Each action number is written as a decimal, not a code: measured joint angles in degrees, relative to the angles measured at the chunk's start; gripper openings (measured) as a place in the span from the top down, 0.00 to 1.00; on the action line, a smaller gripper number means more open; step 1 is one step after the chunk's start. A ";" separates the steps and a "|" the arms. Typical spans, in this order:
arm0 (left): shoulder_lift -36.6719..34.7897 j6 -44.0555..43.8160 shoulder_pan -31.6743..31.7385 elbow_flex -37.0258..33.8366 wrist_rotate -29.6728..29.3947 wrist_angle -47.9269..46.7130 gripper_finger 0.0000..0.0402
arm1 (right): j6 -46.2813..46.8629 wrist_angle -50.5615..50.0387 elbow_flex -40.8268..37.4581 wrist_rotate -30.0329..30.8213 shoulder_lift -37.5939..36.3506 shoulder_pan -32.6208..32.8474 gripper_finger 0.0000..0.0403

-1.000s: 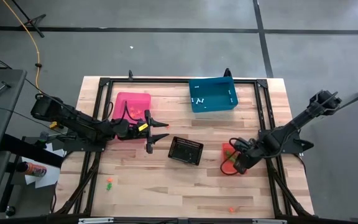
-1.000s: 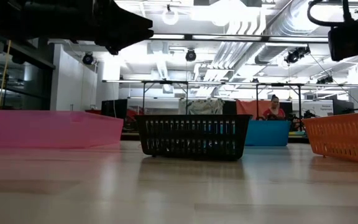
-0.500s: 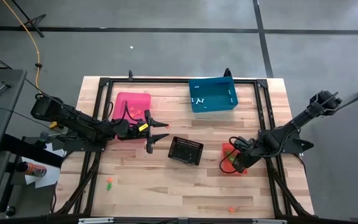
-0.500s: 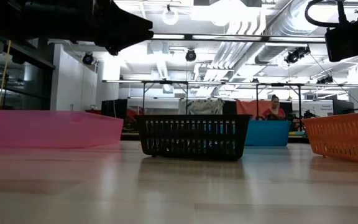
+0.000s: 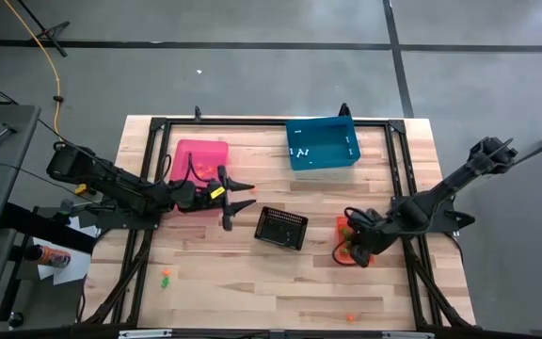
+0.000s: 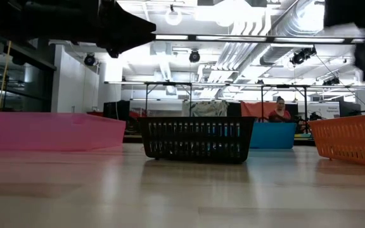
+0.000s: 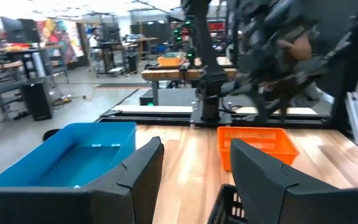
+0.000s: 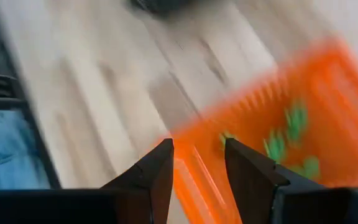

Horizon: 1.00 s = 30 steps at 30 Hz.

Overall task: Sort Halloween decoration
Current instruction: Put the orange spider toy into the pink bin

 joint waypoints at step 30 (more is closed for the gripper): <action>21.57 -17.61 21.54 29.64 11.82 -70.28 0.57 | -25.63 -0.46 8.96 25.60 0.54 -0.08 0.65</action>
